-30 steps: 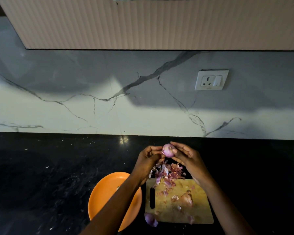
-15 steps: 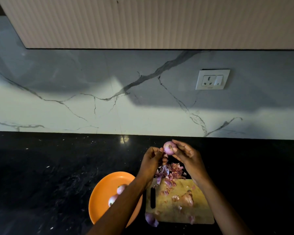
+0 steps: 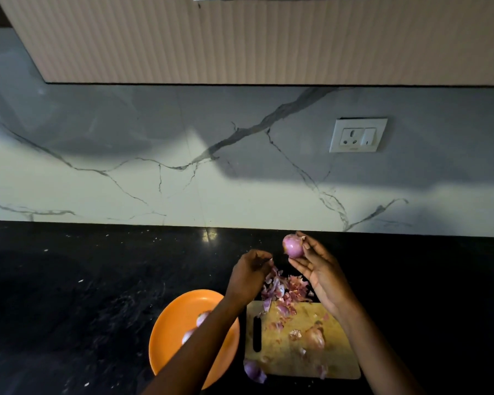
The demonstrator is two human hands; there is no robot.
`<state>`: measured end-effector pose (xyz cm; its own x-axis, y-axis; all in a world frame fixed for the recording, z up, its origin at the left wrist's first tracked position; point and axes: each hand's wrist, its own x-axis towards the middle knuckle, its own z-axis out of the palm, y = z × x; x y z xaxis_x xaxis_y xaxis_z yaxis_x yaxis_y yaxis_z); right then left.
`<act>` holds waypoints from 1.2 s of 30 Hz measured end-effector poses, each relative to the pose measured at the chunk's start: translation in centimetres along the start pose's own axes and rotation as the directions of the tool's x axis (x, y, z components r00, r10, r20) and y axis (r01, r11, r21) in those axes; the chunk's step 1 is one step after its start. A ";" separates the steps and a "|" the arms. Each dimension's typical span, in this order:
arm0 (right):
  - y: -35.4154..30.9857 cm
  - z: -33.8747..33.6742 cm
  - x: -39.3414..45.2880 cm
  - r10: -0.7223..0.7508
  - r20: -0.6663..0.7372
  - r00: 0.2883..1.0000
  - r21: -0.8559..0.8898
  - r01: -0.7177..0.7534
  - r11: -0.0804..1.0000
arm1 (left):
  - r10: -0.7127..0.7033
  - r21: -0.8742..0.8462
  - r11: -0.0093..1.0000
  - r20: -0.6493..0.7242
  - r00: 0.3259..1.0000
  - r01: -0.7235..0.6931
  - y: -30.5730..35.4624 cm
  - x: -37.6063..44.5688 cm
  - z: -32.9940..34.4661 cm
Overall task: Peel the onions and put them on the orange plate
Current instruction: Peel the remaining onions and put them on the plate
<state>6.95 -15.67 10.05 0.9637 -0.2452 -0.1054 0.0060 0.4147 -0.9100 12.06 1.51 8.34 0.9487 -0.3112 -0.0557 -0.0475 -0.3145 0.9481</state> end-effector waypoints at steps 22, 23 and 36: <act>0.1 -0.3 -0.3 -0.011 0.071 0.997 -0.262 0.029 0.965 | 0.027 -0.518 0.854 0.139 0.990 0.050 2.3 -0.9 -0.3; 0.2 -0.4 -0.3 -0.012 0.074 0.997 -0.260 0.031 0.965 | 0.032 -0.521 0.852 0.139 0.990 0.046 2.4 -1.0 -0.3; 0.3 -0.5 0.1 -0.004 0.066 0.998 -0.266 0.021 0.964 | 0.019 -0.473 0.880 0.117 0.993 0.039 2.2 -1.1 -0.3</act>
<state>6.88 -15.97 9.60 0.9792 -0.1884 -0.0755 -0.0449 0.1618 -0.9858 11.02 1.42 10.60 0.9048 -0.4194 -0.0742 0.1429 0.1350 0.9805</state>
